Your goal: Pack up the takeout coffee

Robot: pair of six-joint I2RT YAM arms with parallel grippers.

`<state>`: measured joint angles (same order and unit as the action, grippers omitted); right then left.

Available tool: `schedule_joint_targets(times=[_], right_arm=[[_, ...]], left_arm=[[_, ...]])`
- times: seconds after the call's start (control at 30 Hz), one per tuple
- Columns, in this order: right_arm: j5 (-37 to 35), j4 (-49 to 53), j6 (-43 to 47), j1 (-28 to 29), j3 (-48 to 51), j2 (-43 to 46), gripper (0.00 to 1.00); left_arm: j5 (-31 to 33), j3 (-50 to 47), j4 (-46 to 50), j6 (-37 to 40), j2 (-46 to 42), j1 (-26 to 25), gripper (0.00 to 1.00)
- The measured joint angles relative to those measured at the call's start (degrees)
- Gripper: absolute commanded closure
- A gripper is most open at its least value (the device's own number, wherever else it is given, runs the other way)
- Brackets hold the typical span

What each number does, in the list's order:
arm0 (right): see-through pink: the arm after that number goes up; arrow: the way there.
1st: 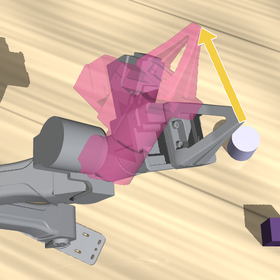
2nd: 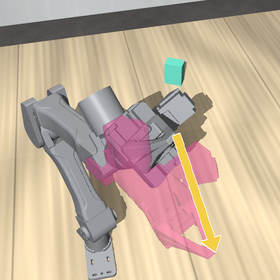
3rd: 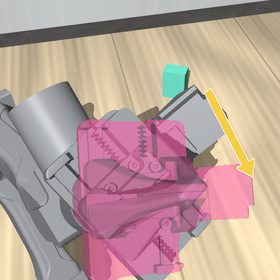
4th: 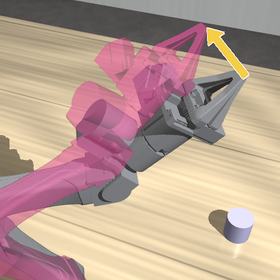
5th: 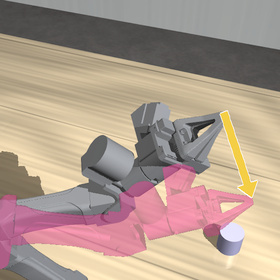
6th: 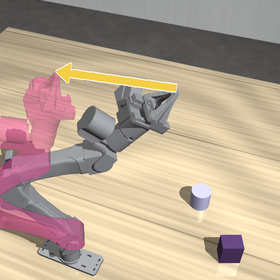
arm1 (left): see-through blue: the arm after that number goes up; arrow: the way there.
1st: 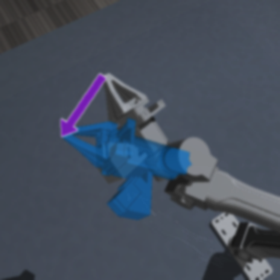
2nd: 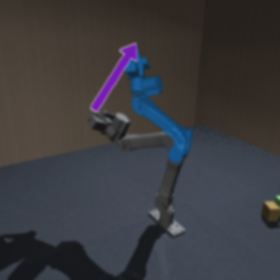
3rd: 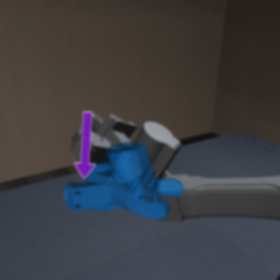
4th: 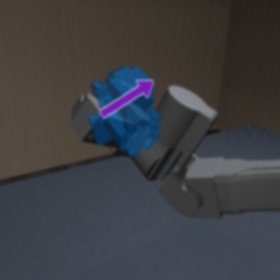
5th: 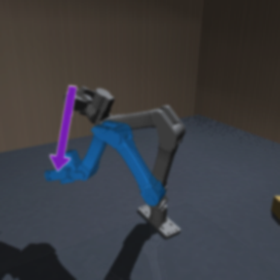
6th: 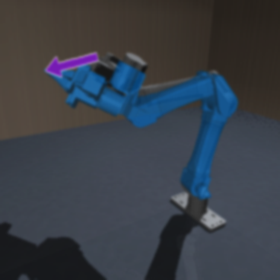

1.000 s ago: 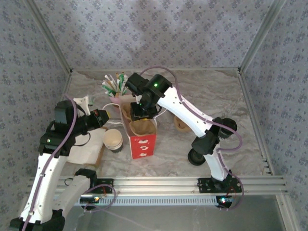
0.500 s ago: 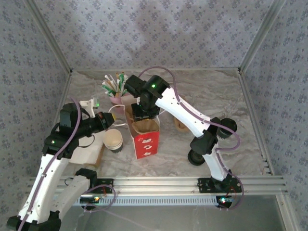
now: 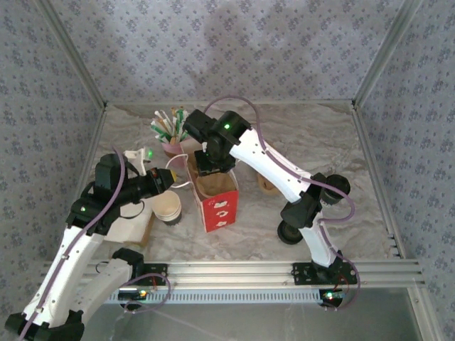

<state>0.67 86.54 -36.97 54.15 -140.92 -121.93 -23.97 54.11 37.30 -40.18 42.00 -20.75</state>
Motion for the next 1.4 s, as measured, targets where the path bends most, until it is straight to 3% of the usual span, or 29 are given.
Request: schedule_joint_targets(times=[0.3, 0.53, 0.8, 1.4], right_arm=[[0.5, -0.72, 0.02, -1.03, 0.0, 0.0, 0.64], [-4.22, -2.12, 0.66, 0.31, 1.7, 0.0, 0.64], [-8.37, -4.11, 1.51, 2.49, 7.98, 0.0, 0.64], [-7.89, -12.98, 1.49, 2.78, 23.52, 0.83, 0.64]], left_arm=[[0.46, -0.09, -0.02, 0.0, 0.09, 0.0, 0.9], [0.66, -0.09, -0.04, 0.02, 0.55, 0.0, 0.88], [0.66, -0.13, -0.04, 0.02, 0.98, 0.0, 0.87], [0.66, -0.17, -0.04, 0.02, 1.68, 0.0, 0.87]])
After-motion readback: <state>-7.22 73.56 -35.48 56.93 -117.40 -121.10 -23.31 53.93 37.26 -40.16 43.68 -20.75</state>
